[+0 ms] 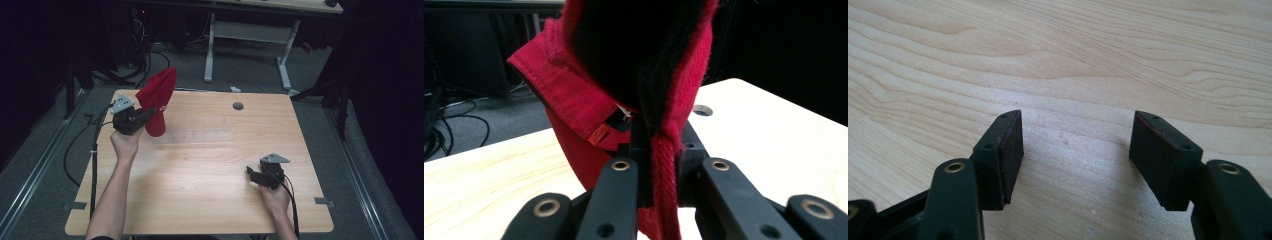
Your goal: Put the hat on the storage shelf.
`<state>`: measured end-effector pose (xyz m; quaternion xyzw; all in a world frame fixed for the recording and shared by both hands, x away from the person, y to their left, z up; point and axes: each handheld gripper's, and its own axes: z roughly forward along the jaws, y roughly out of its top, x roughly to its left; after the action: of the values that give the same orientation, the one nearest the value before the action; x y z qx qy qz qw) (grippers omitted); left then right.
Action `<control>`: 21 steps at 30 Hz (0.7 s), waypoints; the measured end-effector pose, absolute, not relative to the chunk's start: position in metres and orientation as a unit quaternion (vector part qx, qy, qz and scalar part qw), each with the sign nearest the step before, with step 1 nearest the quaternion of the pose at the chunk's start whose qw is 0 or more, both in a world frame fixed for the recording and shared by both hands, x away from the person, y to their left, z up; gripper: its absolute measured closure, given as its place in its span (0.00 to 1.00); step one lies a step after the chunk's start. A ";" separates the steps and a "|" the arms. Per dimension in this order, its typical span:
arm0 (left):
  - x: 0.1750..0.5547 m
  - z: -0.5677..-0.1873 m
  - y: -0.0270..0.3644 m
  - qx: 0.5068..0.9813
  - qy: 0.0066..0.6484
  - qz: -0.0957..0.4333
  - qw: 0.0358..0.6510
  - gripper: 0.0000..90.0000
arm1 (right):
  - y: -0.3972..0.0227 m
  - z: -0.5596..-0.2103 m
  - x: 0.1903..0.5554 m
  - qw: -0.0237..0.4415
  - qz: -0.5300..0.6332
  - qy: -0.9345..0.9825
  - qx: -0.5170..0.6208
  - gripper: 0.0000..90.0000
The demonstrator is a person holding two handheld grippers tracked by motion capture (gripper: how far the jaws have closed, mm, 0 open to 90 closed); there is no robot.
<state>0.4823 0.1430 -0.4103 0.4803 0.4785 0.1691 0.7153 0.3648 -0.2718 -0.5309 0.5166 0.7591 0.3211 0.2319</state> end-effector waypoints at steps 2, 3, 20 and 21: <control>0.480 -0.411 0.144 0.484 0.475 0.172 0.714 0.92 | -0.272 -0.531 0.365 0.232 0.321 0.759 0.516 0.43; 0.479 -0.411 0.145 0.484 0.474 0.171 0.715 0.92 | -0.272 -0.531 0.365 0.232 0.321 0.759 0.516 0.43; 0.483 -0.414 0.159 0.489 0.487 0.175 0.703 0.91 | -0.271 -0.531 0.364 0.231 0.322 0.761 0.514 0.43; 0.485 -0.415 0.160 0.486 0.486 0.173 0.706 0.91 | -0.271 -0.531 0.364 0.231 0.322 0.761 0.513 0.43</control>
<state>0.4846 0.1603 -0.4153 0.4856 0.4862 0.1729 0.7056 0.3644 -0.2714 -0.5310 0.5134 0.7613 0.3220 0.2307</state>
